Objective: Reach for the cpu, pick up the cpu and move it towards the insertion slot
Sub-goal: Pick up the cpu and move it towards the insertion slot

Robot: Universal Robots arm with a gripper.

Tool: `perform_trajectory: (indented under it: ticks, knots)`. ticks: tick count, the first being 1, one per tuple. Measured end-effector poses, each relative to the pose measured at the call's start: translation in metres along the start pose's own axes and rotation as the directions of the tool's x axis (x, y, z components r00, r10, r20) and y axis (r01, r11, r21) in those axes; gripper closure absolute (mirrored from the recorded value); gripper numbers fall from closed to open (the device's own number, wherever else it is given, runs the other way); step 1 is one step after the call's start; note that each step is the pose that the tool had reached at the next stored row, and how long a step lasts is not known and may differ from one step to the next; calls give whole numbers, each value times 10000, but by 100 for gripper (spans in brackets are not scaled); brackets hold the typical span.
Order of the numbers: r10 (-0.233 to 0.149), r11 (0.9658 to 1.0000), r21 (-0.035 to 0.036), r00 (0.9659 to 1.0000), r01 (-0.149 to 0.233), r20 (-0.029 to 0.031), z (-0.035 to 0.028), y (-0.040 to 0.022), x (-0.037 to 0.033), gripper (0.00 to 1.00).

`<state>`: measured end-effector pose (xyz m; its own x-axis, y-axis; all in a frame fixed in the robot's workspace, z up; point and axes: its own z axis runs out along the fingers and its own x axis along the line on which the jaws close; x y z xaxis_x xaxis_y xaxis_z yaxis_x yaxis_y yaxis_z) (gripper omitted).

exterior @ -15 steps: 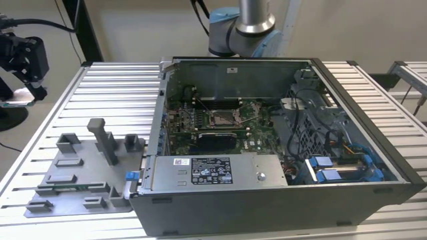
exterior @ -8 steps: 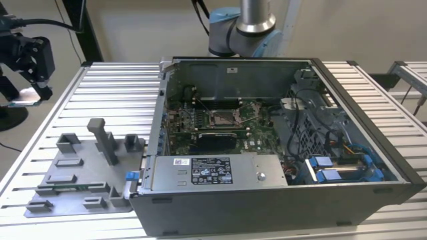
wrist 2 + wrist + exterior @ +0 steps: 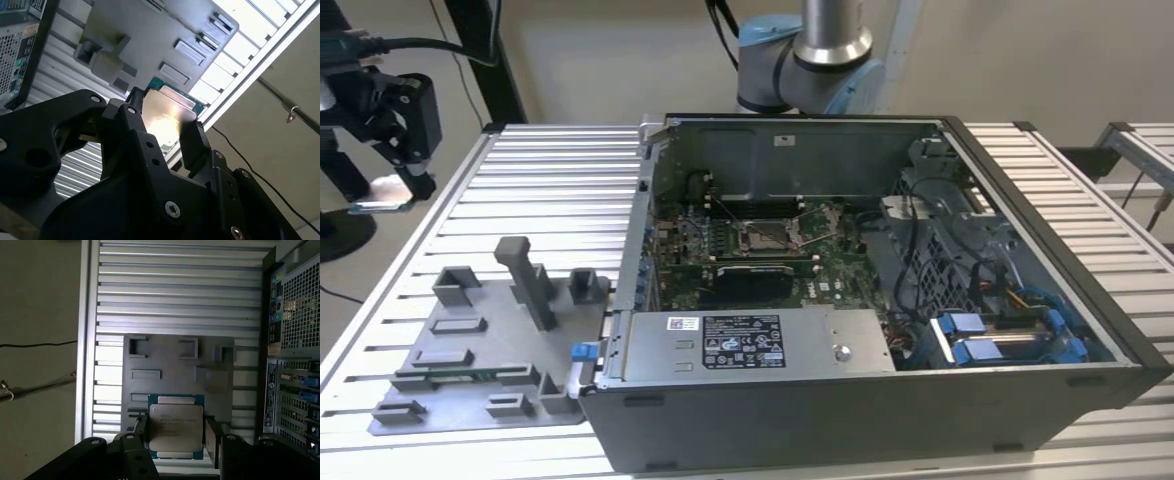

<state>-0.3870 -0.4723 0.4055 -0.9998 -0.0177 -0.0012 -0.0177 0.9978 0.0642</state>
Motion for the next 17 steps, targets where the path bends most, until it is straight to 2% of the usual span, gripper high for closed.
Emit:
perform_trajectory:
  ticks: [17]
  knots:
    - [0, 10000, 0, 10000, 0, 0, 0, -4, -241, 100]
